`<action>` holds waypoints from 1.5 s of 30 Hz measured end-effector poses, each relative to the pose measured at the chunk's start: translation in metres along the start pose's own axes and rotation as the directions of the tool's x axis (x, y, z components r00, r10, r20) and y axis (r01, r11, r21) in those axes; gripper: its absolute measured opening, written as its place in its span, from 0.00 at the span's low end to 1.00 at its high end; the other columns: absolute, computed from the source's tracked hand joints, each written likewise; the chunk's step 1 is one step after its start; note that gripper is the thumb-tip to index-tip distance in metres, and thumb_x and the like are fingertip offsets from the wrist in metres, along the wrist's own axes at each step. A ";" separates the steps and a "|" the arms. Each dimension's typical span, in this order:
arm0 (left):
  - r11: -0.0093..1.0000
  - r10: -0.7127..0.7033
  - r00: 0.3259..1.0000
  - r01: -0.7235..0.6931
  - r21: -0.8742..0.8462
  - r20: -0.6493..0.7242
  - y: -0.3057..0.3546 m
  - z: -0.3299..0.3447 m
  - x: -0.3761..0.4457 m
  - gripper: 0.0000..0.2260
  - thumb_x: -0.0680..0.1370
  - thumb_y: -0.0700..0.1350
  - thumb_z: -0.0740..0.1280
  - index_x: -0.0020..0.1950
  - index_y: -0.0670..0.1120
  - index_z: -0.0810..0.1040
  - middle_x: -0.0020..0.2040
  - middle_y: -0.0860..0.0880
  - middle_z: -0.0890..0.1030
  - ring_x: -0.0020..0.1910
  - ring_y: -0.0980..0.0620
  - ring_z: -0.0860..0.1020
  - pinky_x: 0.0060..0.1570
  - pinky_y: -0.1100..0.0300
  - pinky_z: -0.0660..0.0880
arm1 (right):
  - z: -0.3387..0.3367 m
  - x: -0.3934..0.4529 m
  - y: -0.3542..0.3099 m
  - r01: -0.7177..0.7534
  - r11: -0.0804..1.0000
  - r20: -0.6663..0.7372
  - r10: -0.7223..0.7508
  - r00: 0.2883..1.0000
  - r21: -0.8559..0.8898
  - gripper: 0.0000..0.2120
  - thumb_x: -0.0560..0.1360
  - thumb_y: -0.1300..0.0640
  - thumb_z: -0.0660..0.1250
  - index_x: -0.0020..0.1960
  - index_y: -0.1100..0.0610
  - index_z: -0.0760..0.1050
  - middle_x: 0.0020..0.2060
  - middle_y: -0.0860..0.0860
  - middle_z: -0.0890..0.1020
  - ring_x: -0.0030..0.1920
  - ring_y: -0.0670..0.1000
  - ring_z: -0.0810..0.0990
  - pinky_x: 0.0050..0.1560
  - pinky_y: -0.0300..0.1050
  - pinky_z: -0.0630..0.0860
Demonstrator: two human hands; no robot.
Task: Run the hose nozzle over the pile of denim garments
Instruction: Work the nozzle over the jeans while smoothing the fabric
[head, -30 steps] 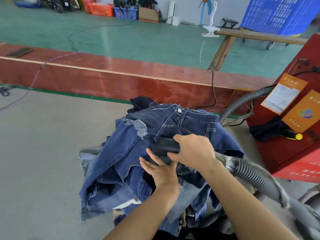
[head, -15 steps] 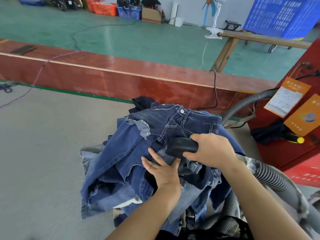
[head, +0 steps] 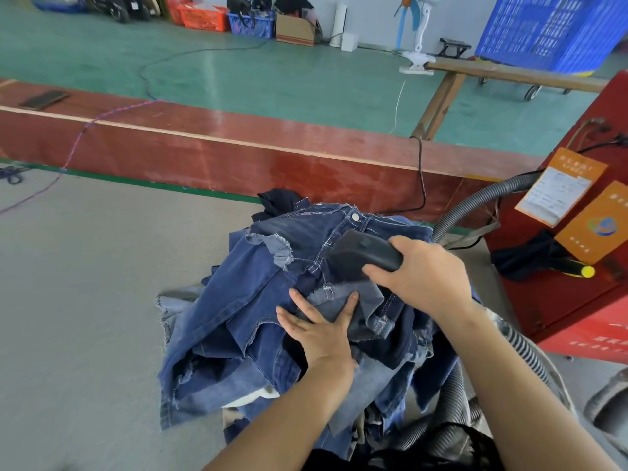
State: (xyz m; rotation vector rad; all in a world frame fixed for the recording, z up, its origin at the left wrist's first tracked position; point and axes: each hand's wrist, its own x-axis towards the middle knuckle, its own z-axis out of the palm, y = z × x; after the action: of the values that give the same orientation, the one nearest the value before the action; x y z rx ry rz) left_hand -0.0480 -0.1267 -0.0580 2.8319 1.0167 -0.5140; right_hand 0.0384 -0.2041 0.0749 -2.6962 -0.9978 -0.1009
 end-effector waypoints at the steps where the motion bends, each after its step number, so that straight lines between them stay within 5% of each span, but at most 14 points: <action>1: 1.000 0.003 1.000 -0.003 0.003 0.000 0.000 0.000 0.000 0.52 0.74 0.64 0.67 0.61 0.64 0.17 0.54 0.18 0.22 0.63 0.12 0.43 0.62 0.24 0.38 | -0.003 -0.001 0.002 0.001 1.000 0.013 -0.001 1.000 -0.011 0.15 0.71 0.37 0.66 0.44 0.48 0.71 0.30 0.43 0.73 0.32 0.45 0.71 0.28 0.39 0.62; 8: 0.997 0.003 0.995 -0.011 0.074 0.098 0.001 -0.003 0.001 0.43 0.73 0.67 0.65 0.76 0.63 0.38 0.54 0.18 0.22 0.63 0.12 0.42 0.62 0.24 0.38 | 0.018 -0.011 -0.005 0.169 0.974 0.205 -0.137 0.969 -0.148 0.16 0.68 0.36 0.66 0.45 0.48 0.72 0.34 0.43 0.73 0.42 0.49 0.77 0.32 0.44 0.63; 12: 0.997 -0.004 0.996 -0.002 0.072 0.084 0.001 -0.003 0.001 0.49 0.72 0.68 0.65 0.72 0.61 0.26 0.54 0.18 0.22 0.63 0.12 0.42 0.62 0.24 0.39 | 0.032 -0.005 -0.013 0.146 0.979 0.126 -0.129 0.984 -0.139 0.16 0.70 0.37 0.65 0.47 0.49 0.72 0.38 0.46 0.79 0.45 0.51 0.80 0.32 0.44 0.61; 17: 1.000 0.001 1.000 -0.001 0.022 0.020 0.000 -0.002 0.000 0.54 0.72 0.66 0.67 0.59 0.62 0.15 0.55 0.18 0.23 0.63 0.12 0.43 0.62 0.23 0.40 | 0.016 -0.003 -0.011 0.059 0.996 0.028 -0.058 0.998 -0.061 0.16 0.70 0.36 0.66 0.44 0.48 0.71 0.32 0.44 0.74 0.39 0.50 0.78 0.30 0.42 0.64; 22: 1.000 0.009 1.000 -0.009 0.027 -0.022 0.000 0.000 -0.001 0.52 0.76 0.61 0.67 0.60 0.62 0.15 0.56 0.17 0.24 0.63 0.11 0.46 0.63 0.24 0.41 | -0.013 0.001 -0.004 -0.007 0.995 -0.041 0.011 0.999 0.100 0.15 0.69 0.35 0.67 0.43 0.46 0.72 0.30 0.41 0.75 0.30 0.37 0.69 0.27 0.37 0.61; 27: 0.998 0.012 0.999 -0.014 0.067 0.030 0.000 -0.001 -0.001 0.48 0.76 0.62 0.67 0.70 0.65 0.25 0.55 0.17 0.23 0.63 0.12 0.44 0.62 0.24 0.39 | -0.004 -0.007 -0.002 0.098 0.993 0.157 -0.088 0.984 -0.062 0.16 0.68 0.35 0.67 0.38 0.46 0.68 0.30 0.41 0.72 0.35 0.46 0.72 0.29 0.40 0.62; 31: 0.996 0.005 0.995 -0.014 0.083 0.100 0.001 -0.002 0.002 0.44 0.73 0.67 0.66 0.76 0.64 0.37 0.52 0.18 0.21 0.62 0.11 0.41 0.61 0.23 0.38 | 0.020 -0.007 -0.011 0.189 0.963 0.187 -0.153 0.970 -0.193 0.16 0.69 0.37 0.65 0.46 0.48 0.72 0.37 0.45 0.78 0.45 0.51 0.79 0.34 0.44 0.62; 36: 0.997 -0.024 0.995 0.017 0.073 0.094 0.001 -0.001 0.002 0.47 0.73 0.66 0.66 0.76 0.58 0.33 0.51 0.17 0.22 0.63 0.12 0.42 0.61 0.23 0.38 | 0.035 -0.009 -0.025 0.207 0.970 0.168 -0.185 0.968 -0.126 0.17 0.69 0.38 0.66 0.41 0.49 0.66 0.36 0.46 0.78 0.43 0.52 0.80 0.32 0.44 0.61; 40: 1.000 -0.003 0.999 0.002 0.025 0.038 0.000 0.000 0.001 0.52 0.71 0.67 0.67 0.66 0.64 0.20 0.54 0.18 0.22 0.64 0.12 0.43 0.63 0.25 0.40 | 0.009 -0.001 -0.018 0.074 0.993 0.079 -0.081 0.994 0.089 0.15 0.68 0.37 0.67 0.37 0.47 0.68 0.29 0.42 0.73 0.32 0.42 0.73 0.28 0.40 0.62; 45: 1.000 0.003 1.000 -0.003 0.021 0.005 0.000 -0.001 -0.001 0.53 0.73 0.65 0.67 0.64 0.65 0.18 0.56 0.17 0.24 0.64 0.12 0.44 0.64 0.25 0.42 | -0.009 0.001 -0.004 0.023 0.999 0.079 -0.025 0.997 0.029 0.13 0.70 0.37 0.67 0.41 0.45 0.70 0.30 0.41 0.74 0.30 0.38 0.69 0.27 0.37 0.61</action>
State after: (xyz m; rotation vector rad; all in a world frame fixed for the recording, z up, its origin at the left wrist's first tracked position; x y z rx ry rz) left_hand -0.0486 -0.1269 -0.0571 2.8486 1.0117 -0.5346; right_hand 0.0370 -0.2034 0.0846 -2.6824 -1.0462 0.0150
